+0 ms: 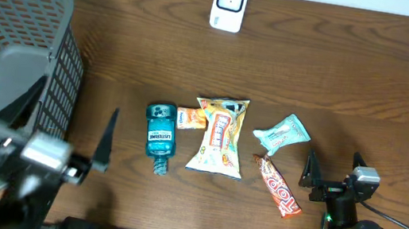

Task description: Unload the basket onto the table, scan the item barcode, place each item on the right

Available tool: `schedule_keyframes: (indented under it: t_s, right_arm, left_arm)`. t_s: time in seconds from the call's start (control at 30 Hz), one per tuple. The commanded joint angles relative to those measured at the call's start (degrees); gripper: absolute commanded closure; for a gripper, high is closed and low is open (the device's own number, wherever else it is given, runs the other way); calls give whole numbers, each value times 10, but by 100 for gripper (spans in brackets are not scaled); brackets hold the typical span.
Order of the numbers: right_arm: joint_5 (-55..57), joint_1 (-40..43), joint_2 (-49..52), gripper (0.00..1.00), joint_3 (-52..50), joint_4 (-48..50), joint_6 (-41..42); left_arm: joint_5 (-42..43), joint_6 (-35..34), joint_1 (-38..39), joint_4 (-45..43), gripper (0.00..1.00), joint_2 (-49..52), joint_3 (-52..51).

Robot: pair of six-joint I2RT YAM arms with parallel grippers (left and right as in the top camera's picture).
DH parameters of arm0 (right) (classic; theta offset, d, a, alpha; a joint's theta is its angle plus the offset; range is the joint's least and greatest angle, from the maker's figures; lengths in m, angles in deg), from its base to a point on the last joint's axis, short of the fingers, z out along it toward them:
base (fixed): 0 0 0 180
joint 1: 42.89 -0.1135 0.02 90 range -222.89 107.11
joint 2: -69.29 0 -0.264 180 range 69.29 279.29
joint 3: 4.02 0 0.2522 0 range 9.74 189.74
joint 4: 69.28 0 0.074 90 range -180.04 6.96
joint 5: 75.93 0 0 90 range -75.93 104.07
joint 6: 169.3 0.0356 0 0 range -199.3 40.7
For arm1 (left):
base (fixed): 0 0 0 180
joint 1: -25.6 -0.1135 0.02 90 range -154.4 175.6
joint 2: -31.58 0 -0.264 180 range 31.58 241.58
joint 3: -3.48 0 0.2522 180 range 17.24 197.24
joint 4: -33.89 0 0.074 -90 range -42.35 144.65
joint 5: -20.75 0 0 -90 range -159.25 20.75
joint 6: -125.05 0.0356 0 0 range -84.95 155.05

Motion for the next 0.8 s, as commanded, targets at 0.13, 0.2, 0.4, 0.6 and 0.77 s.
schedule_keyframes:
  t_s: [0.13,0.2,0.4,0.6,0.77]
  right_arm:
    - [0,-2,-1,1,0,-2,-6]
    - [0,-2,-1,1,0,-2,-6]
    - [0,-2,-1,1,0,-2,-6]
    - [0,-2,-1,1,0,-2,-6]
    - [0,-2,-1,1,0,-2,-6]
  left_arm:
    - [19,-29,-49,-13,2,-59,1]
    - [19,-29,-52,-37,2,-61,2]
    - [2,-88,-52,-144,2,-61,16]
    - [-118,-95,-52,-89,2,-61,65]
    - [-148,-95,-62,-48,2,-63,75]
